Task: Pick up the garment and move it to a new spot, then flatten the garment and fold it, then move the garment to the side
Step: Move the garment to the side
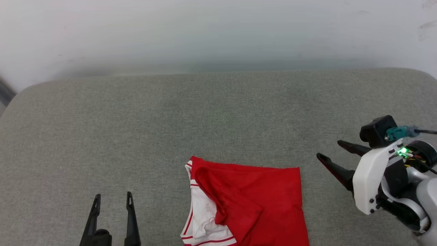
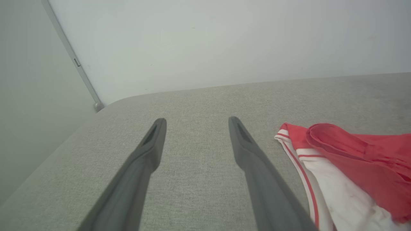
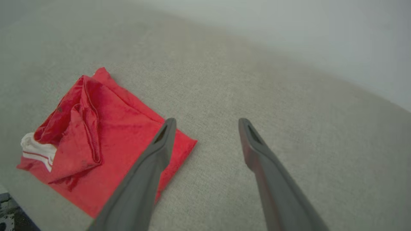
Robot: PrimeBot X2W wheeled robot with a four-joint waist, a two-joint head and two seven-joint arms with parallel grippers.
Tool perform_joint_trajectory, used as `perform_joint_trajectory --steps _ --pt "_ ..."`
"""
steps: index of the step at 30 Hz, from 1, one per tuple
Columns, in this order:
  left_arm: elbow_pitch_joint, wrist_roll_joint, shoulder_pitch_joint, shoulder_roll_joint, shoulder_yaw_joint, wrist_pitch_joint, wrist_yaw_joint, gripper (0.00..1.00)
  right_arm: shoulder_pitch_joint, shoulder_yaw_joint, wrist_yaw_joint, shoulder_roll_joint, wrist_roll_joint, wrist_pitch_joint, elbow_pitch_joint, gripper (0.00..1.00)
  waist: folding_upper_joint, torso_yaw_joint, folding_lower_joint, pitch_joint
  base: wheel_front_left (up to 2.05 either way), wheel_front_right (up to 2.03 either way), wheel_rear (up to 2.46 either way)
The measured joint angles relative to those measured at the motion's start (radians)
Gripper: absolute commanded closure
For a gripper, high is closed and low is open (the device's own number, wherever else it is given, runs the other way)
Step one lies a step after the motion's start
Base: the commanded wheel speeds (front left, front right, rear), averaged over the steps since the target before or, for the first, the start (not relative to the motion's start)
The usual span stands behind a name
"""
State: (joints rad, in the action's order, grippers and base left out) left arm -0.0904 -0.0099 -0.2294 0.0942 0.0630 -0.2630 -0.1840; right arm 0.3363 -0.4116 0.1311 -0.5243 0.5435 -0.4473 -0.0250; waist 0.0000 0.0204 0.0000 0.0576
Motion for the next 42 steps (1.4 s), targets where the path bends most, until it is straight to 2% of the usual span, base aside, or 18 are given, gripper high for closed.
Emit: perform_joint_trajectory --steps 5,9,12,15,21,29,30,31,36,42 --pt "-0.002 0.003 0.032 -0.004 0.011 0.0 0.004 0.0 0.025 -0.026 0.0 -0.07 0.29 -0.254 -0.046 0.0 0.0 0.012 0.0 0.032 0.0 0.0 0.0" --pt "-0.002 0.004 0.062 -0.007 0.02 0.0 0.008 0.0 0.022 -0.026 0.0 -0.075 0.429 -0.351 -0.086 0.0 0.0 0.029 0.0 0.062 0.0 0.0 0.0" --pt "-0.001 0.004 0.087 -0.008 0.024 0.0 0.008 0.0 0.014 -0.028 0.0 -0.057 0.48 -0.366 -0.12 0.0 0.0 0.042 0.0 0.088 0.0 0.0 0.0" --pt "0.0 0.004 0.111 -0.009 0.026 0.0 0.014 0.0 0.009 -0.031 0.0 -0.012 0.52 -0.362 -0.162 0.0 0.0 0.056 0.0 0.114 0.0 0.0 0.0" --pt "0.001 0.004 0.142 -0.011 0.033 0.0 0.017 0.0 0.011 -0.072 0.0 0.059 0.54 -0.335 -0.233 0.0 0.0 0.085 0.0001 0.159 0.0 0.0 0.0" --pt "0.001 0.004 0.159 -0.015 0.046 0.0 0.018 0.0 0.03 -0.15 0.002 0.086 0.53 -0.282 -0.282 0.0 0.0 0.116 0.0 0.19 0.0 0.0 0.0" --pt "0.002 0.004 0.159 -0.015 0.047 0.0 0.018 0.0 0.033 -0.16 0.003 0.086 0.523 -0.265 -0.287 0.58 0.0 0.118 0.0 0.191 0.0 0.0 0.0" --pt "0.002 0.004 0.16 -0.016 0.047 0.0 0.018 0.0 0.036 -0.171 0.003 0.086 0.515 -0.25 -0.289 1.0 0.0 0.12 0.0 0.19 0.0 0.0 0.0" --pt "0.01 0.004 0.157 -0.017 0.048 0.0 0.016 0.0 0.058 -0.23 0.001 0.072 0.509 -0.19 -0.294 1.0 0.0 0.122 0.0 0.171 0.0 0.0 0.0" --pt "0.003 0.002 0.127 -0.019 0.034 0.0 0.004 0.0 0.115 -0.321 0.0 0.01 0.476 -0.139 -0.226 1.0 0.0 0.108 0.0 0.129 0.0 0.0 0.0"
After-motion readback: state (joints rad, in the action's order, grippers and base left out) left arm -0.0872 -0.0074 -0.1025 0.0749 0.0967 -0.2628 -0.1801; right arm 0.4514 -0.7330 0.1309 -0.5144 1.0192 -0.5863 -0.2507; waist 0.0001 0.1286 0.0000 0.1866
